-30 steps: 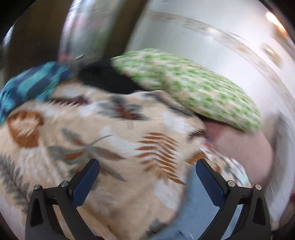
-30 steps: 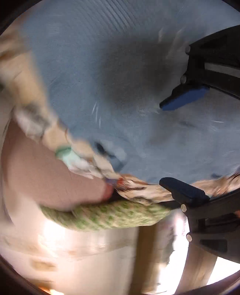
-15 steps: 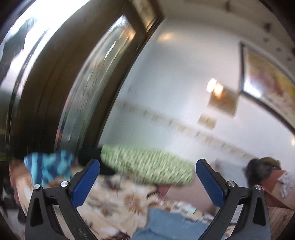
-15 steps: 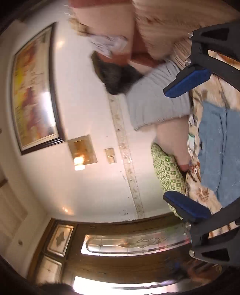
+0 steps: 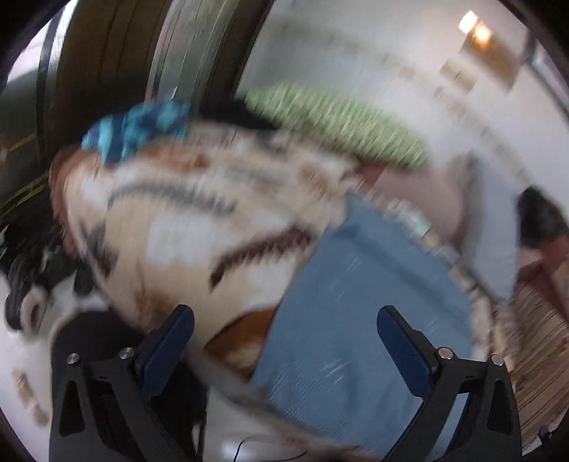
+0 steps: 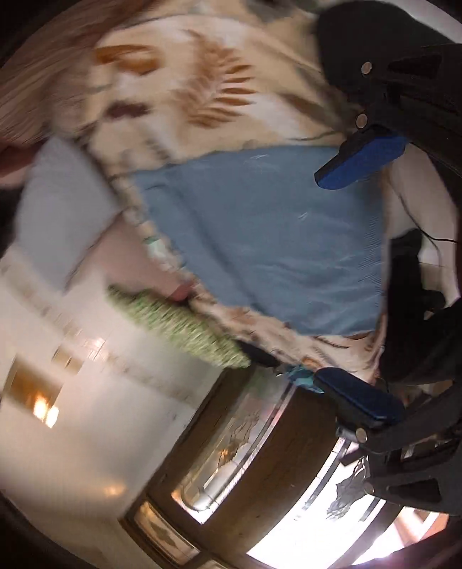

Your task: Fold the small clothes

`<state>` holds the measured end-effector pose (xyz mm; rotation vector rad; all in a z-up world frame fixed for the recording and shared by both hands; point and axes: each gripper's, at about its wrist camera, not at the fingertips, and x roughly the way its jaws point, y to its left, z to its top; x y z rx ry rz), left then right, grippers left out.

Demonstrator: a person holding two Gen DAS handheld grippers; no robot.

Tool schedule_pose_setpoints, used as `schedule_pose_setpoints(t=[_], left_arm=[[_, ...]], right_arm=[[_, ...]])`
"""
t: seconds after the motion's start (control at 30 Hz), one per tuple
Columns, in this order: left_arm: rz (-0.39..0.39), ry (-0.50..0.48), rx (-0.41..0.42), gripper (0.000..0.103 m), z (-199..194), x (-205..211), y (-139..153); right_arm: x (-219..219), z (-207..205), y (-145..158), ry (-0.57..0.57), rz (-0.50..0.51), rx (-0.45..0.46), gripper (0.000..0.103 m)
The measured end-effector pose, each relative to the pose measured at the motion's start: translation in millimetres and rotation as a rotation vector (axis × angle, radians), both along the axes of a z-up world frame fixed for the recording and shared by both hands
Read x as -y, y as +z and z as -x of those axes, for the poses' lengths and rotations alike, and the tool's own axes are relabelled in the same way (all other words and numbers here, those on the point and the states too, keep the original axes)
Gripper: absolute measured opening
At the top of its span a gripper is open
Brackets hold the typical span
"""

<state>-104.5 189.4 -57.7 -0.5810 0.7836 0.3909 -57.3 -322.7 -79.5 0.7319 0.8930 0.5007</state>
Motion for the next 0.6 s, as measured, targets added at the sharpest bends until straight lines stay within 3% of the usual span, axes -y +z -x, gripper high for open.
schedule_pose_setpoints(t=[0.1,0.17,0.27,0.4,0.53,0.57,0.6], left_arm=[[0.094,-0.023,-0.151,0.086,-15.2,3.2,-51.5],[0.163,-0.025,-0.205,0.086,-20.1,-0.1,-71.6],[0.181,-0.025,-0.25,0.086,-23.4,-4.0,-83.3],[0.143,-0.092,-0.287,0.086,-37.7,-1.7,-89.7],[0.174,-0.092,-0.3,0.085,-49.9,-5.8,-97.8],[0.165,-0.104,-0.309,0.084,-53.3,-4.1,-100.0],[0.158,-0.114,-0.32,0.074,-56.4,-2.4,-104.0]], right_arm=[[5.6,-31.2,-46.1,0.013,-0.018,-0.186,0.091],[2.1,-49.0,-69.4,0.042,-0.011,-0.277,0.089],[-0.5,-55.8,-97.9,0.047,0.017,-0.364,0.08],[-7.7,-58.2,-129.2,0.02,0.064,-0.435,0.078],[-16.9,-56.5,-151.1,0.025,0.084,-0.473,0.078],[-15.6,-55.3,-151.3,0.025,0.086,-0.472,0.078],[-15.4,-56.6,-153.6,0.023,0.086,-0.47,0.078]])
